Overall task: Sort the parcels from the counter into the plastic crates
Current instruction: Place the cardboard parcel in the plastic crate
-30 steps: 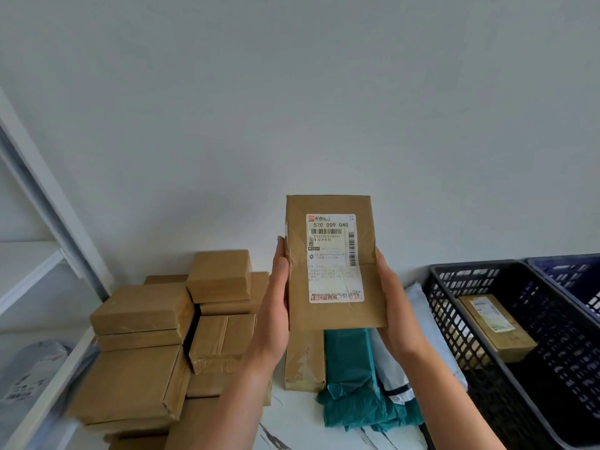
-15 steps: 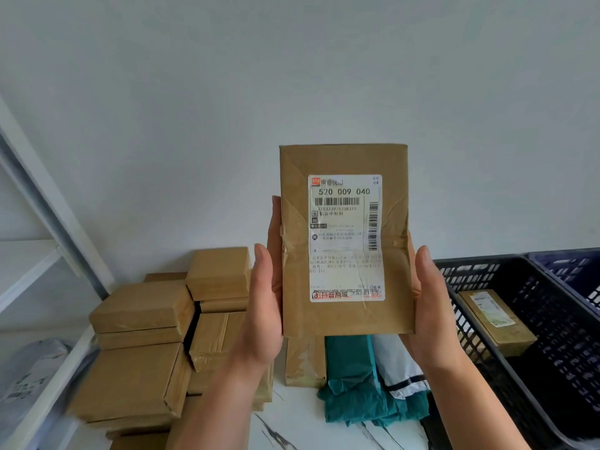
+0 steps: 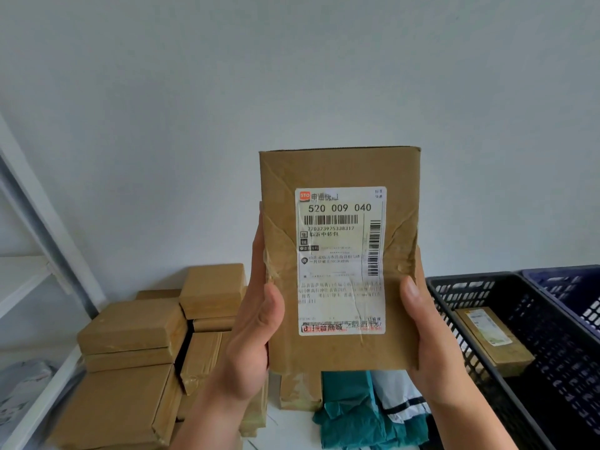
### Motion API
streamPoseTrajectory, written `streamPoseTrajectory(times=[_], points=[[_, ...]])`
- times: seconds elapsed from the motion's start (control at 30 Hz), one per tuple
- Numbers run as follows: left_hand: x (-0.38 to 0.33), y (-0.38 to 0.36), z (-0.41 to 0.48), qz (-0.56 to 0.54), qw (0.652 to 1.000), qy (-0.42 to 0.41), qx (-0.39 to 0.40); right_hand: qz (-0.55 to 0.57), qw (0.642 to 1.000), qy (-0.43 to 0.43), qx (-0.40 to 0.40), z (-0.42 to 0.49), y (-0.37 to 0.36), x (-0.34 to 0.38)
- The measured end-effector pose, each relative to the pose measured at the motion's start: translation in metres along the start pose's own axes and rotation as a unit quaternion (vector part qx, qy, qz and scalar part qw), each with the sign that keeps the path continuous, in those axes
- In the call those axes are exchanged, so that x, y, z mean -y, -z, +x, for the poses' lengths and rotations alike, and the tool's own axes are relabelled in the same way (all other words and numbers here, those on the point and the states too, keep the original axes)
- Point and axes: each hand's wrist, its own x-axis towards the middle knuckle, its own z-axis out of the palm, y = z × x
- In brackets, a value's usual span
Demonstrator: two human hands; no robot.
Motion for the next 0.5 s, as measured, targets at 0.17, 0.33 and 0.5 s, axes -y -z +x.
streamPoseTrajectory(times=[0.17,0.33,0.5], points=[[0.013,0.008,0.005,-0.003,0.999,0.046,-0.007,0.014,1.0,-0.013,-0.004,0.008,0.004,-0.017],[0.054,0.017,0.006,0.019,0.993,0.119,-0.02,0.016,0.995,-0.095,-0.04,0.014,0.016,-0.071],[0.1,0.026,-0.013,-0.018,0.979,0.196,-0.06,0.034,0.98,-0.183,-0.067,-0.005,0.02,-0.11]])
